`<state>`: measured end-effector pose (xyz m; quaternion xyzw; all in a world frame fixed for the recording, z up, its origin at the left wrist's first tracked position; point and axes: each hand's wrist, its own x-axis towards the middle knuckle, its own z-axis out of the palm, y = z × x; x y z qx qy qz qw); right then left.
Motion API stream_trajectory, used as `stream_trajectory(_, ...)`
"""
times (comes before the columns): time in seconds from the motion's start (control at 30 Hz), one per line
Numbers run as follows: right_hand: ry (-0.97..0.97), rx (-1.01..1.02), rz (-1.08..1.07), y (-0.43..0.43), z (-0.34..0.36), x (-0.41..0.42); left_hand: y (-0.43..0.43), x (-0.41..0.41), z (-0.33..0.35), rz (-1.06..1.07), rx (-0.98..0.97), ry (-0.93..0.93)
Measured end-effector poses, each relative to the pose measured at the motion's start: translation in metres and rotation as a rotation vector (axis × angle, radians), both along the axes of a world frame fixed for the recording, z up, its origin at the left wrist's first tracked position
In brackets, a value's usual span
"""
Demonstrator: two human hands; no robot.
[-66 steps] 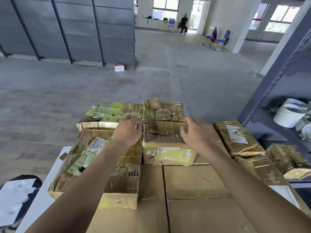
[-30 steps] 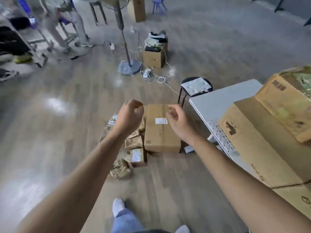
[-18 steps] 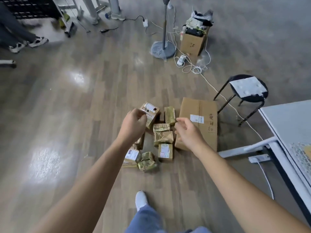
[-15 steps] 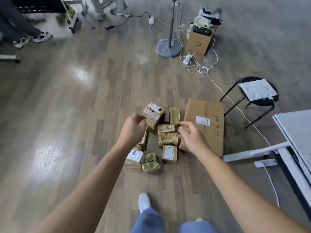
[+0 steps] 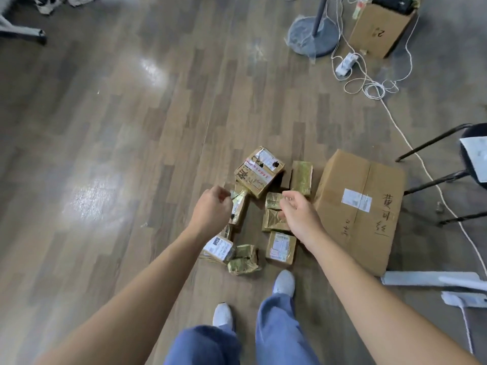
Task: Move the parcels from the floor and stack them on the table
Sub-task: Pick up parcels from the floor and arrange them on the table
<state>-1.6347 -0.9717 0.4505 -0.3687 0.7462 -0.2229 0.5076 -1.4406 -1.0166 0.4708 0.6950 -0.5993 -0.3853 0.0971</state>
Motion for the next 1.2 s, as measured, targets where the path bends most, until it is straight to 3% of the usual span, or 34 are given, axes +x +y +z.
stream_trajectory(0.17, -0.01, 0.047, -0.011, -0.066, -0.108, -0.014, -0.059, -0.027, -0.115, -0.044, 0.074, -0.019)
stream_trajectory(0.43, 0.037, 0.044, 0.012, -0.155, -0.368, -0.009, -0.17, -0.042, -0.372, -0.262, 0.119, -0.098)
stream_trajectory(0.53, 0.054, 0.057, -0.018, -0.175, -0.447, -0.008, -0.209, -0.039, -0.446, -0.234, 0.097, -0.146)
stream_trajectory(0.67, 0.022, 0.109, -0.127, -0.189, -0.521, -0.011, -0.26, -0.039, -0.506, 0.071, 0.232, 0.134)
stream_trajectory(0.73, -0.087, 0.071, -0.203, -0.192, -0.542, -0.011, -0.273, -0.036, -0.524, 0.084, 0.345, 0.188)
stream_trajectory(0.83, -0.222, -0.013, -0.301, -0.193, -0.537, -0.013, -0.274, -0.038, -0.528, 0.015, 0.341, 0.189)
stream_trajectory(0.93, -0.224, -0.115, -0.374, -0.196, -0.479, -0.025, -0.263, -0.045, -0.472, 0.038, 0.233, 0.289)
stream_trajectory(1.07, -0.187, -0.18, -0.395, -0.186, -0.351, -0.045, -0.238, -0.048, -0.346, 0.099, 0.208, 0.525)
stream_trajectory(1.2, -0.084, -0.235, -0.396, -0.143, -0.174, -0.07, -0.199, -0.063, -0.191, -0.166, 0.097, 0.415)
